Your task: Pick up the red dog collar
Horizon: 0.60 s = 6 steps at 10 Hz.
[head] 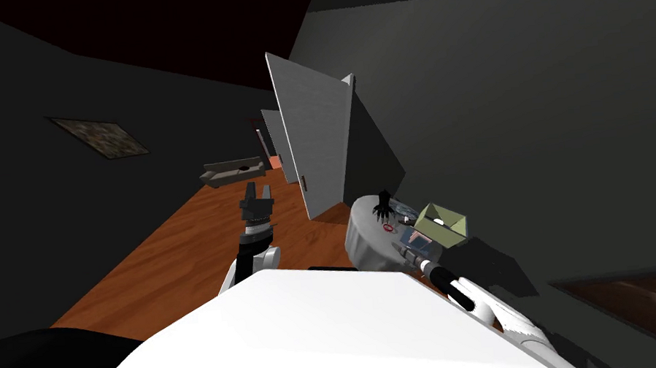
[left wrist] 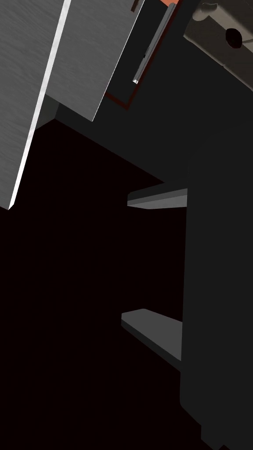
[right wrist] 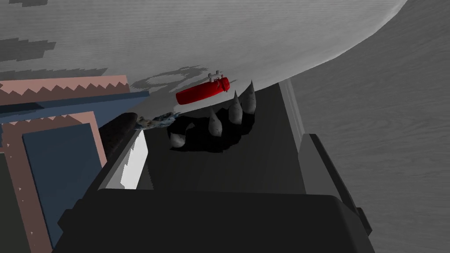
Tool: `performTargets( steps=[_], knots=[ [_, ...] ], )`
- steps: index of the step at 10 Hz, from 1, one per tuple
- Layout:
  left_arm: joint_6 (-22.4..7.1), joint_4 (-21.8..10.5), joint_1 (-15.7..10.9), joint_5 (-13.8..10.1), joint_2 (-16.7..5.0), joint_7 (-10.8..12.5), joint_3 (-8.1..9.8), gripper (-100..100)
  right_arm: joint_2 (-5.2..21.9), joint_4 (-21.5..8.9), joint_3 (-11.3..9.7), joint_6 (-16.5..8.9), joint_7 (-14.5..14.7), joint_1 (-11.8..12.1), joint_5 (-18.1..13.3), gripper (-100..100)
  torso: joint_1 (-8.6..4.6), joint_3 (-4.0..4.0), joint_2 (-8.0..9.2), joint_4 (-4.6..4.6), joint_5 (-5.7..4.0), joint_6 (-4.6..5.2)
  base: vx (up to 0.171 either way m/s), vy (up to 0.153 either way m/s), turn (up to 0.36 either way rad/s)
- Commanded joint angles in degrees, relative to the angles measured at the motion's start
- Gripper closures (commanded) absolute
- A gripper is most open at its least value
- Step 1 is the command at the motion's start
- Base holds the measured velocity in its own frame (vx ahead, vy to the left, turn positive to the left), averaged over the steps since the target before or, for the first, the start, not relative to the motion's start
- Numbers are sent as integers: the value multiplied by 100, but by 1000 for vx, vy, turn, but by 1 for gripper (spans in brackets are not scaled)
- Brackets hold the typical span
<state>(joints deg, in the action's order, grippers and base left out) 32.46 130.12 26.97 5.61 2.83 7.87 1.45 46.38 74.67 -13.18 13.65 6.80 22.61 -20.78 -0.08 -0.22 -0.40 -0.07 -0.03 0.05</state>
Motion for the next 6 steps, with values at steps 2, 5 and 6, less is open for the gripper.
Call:
performTargets(
  steps=[2, 5, 6],
  knots=[
    [0, 0, 0, 0, 0, 0, 0, 0, 223, -368, -192, -7, -58, -96, -57, -100, 4, -4, -8, -1, 1, -1, 47, 22, 172],
    [0, 0, 1, 0, 0, 0, 1, 0, 505, -753, -435, -12, -141, -171, -114, -100, 2, -4, -5, -2, 0, 4, 49, 19, 120],
    [0, 0, 1, 0, 0, 0, 0, 0, 633, -911, -553, -8, -184, -206, -136, -100, 3, -5, -9, -2, 1, 2, 85, 34, 215]
  ],
)
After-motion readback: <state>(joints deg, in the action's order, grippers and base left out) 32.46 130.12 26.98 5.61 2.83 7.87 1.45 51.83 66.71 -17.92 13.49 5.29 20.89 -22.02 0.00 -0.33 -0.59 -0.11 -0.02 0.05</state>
